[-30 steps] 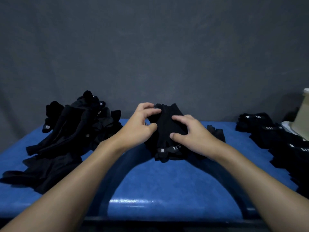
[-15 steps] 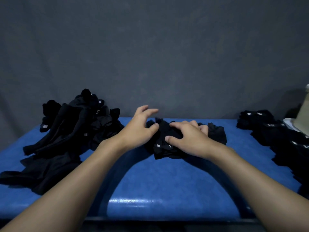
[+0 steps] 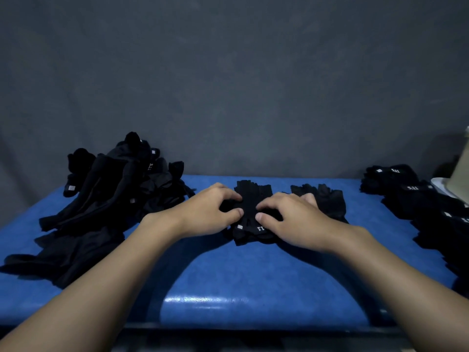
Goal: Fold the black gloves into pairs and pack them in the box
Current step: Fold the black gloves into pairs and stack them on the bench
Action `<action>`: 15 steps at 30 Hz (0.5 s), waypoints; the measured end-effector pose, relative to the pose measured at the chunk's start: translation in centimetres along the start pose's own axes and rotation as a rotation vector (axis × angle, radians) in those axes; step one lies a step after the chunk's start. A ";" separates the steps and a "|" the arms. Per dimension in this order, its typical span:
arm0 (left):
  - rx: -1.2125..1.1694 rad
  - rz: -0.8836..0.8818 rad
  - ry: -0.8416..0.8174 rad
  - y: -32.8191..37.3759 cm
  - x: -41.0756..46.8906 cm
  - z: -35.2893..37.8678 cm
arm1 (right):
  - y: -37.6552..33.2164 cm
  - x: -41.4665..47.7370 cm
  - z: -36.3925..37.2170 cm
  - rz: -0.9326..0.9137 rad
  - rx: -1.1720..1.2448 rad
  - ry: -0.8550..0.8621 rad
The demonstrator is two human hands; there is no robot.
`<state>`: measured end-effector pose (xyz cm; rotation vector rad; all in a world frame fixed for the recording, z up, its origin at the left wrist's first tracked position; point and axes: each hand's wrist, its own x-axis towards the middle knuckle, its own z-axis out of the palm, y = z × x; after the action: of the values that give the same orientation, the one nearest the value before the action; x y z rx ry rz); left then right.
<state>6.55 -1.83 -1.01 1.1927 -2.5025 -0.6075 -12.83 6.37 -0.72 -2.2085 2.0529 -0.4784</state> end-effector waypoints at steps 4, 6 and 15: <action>0.045 0.011 -0.032 0.4 -1.3 -0.9 | -0.9 -1.1 -0.3 -0.020 0.061 -0.052; 0.058 0.016 -0.054 0.5 -2.1 -1.4 | -1.2 -1.6 -0.6 -0.043 0.103 -0.093; -0.003 -0.050 0.018 -0.9 -3.2 -1.9 | 0.3 -1.5 -0.3 0.036 0.274 -0.013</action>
<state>9.91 -0.28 -0.05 1.2570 -2.4633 -0.6100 -13.30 7.82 -0.82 -2.0082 1.8867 -0.6931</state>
